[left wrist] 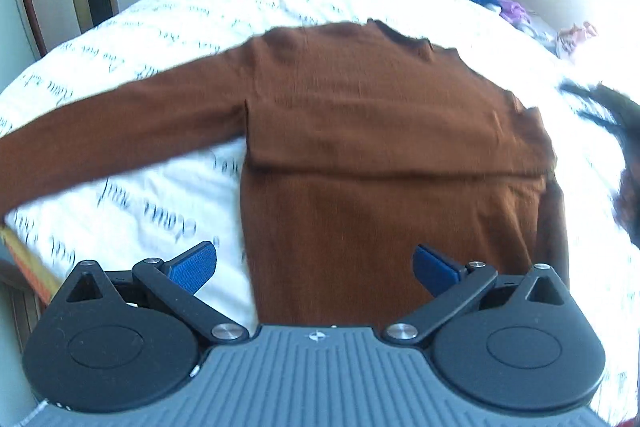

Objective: Fold small clothes
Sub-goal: 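Lay the cuff on the sweater body and open the right gripper, then move the left gripper to the other sleeve cuff and close on it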

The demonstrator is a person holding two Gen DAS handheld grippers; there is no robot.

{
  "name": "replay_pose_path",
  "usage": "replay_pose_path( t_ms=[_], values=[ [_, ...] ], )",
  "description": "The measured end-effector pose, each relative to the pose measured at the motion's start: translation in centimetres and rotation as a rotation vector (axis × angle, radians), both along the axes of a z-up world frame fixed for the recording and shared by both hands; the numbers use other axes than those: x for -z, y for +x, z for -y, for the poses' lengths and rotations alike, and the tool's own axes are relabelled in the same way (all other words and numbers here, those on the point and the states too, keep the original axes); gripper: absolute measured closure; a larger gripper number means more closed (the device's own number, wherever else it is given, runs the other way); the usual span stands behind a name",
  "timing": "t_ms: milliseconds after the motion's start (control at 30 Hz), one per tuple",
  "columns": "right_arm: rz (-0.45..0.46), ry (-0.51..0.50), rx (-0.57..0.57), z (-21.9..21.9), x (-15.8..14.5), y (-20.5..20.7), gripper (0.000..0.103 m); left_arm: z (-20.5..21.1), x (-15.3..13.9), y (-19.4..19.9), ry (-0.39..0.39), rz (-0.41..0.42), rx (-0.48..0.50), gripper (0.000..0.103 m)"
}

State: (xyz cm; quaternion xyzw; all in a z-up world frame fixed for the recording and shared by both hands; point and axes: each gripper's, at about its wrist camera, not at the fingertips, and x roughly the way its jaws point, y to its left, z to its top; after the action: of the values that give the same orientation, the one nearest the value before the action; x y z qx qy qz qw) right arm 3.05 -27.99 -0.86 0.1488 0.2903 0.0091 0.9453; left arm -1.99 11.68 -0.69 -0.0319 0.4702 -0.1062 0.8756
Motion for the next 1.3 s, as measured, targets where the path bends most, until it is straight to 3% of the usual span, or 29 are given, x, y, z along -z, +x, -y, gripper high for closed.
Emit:
replay_pose_path(
  t_ms=[100, 167, 200, 233, 400, 433, 467, 600, 667, 700, 733, 767, 900, 1033, 1133, 1167, 1200, 1267, 1300],
  values=[
    [-0.040, 0.069, 0.077, 5.5, 1.6, -0.7, 0.014, 0.1, -0.3, 2.1, -0.001, 0.026, -0.017, 0.000],
    [-0.068, 0.132, 0.082, 7.3, 2.9, -0.3, 0.021, 0.4, 0.0, 3.9, 0.010, 0.029, -0.035, 0.000],
    [-0.081, 0.152, 0.075, 7.6, 3.5, 0.2, 0.036, 0.5, 0.2, 4.7, 0.018, 0.028, -0.044, 0.000],
    [-0.099, 0.156, 0.068, 7.5, 4.1, 0.6, 0.041, 0.7, 0.5, 5.5, 0.024, 0.030, -0.049, 0.000],
    [-0.185, 0.152, 0.012, 5.7, 7.0, 2.7, 0.044, 1.5, 2.1, 8.0, 0.032, -0.001, -0.071, 0.000],
    [-0.196, 0.141, 0.005, 5.3, 7.5, 3.1, 0.079, 1.7, 2.6, 8.3, 0.035, -0.009, -0.073, 0.000],
    [-0.208, 0.110, 0.002, 4.9, 7.9, 3.1, 0.100, 1.9, 3.1, 8.7, 0.038, -0.008, -0.067, 0.000],
    [-0.204, -0.169, 0.041, 3.4, 8.3, 3.4, 0.097, 2.5, 6.1, 10.4, 0.183, -0.046, -0.109, 0.000],
    [-0.208, -0.184, 0.024, 3.3, 8.2, 3.5, 0.094, 1.7, 6.7, 10.2, 0.135, -0.021, -0.129, 0.000],
    [-0.219, -0.184, 0.019, 3.3, 7.7, 3.5, 0.085, 1.6, 6.6, 10.1, 0.134, -0.018, -0.126, 0.000],
    [-0.230, -0.188, 0.041, 3.4, 7.1, 3.2, 0.066, 1.6, 6.5, 9.9, 0.141, -0.018, -0.118, 0.000],
    [-0.210, -0.185, 0.073, 3.6, 6.2, 2.6, 0.060, 1.5, 6.3, 9.7, 0.145, -0.020, -0.114, 0.000],
    [-0.077, -0.116, 0.001, 2.4, 3.1, 0.3, 0.060, 0.8, 4.6, 8.8, 0.086, -0.007, -0.126, 0.000],
    [-0.064, -0.126, -0.148, -0.6, 3.8, 0.4, 0.063, 1.2, 3.4, 8.2, -0.015, 0.033, -0.095, 0.000],
    [-0.210, -0.302, -0.138, -1.9, 7.4, 1.4, 0.063, 2.9, 4.8, 9.1, 0.051, -0.004, -0.078, 0.000],
    [-0.175, -0.331, -0.139, -1.5, 8.3, 1.0, 0.059, 3.4, 5.6, 9.3, 0.101, -0.026, -0.080, 0.000],
    [-0.177, -0.278, -0.135, -0.7, 8.3, 0.7, 0.059, 3.9, 6.3, 9.2, 0.140, -0.033, -0.067, 0.000],
    [-0.192, -0.182, -0.109, 0.3, 7.0, 0.8, 0.058, 4.0, 6.2, 8.5, 0.148, 0.007, -0.061, 0.000],
    [-0.167, -0.180, -0.109, 0.3, 6.2, 0.7, 0.058, 4.0, 6.2, 8.4, 0.142, 0.003, -0.061, 0.000]
  ],
)
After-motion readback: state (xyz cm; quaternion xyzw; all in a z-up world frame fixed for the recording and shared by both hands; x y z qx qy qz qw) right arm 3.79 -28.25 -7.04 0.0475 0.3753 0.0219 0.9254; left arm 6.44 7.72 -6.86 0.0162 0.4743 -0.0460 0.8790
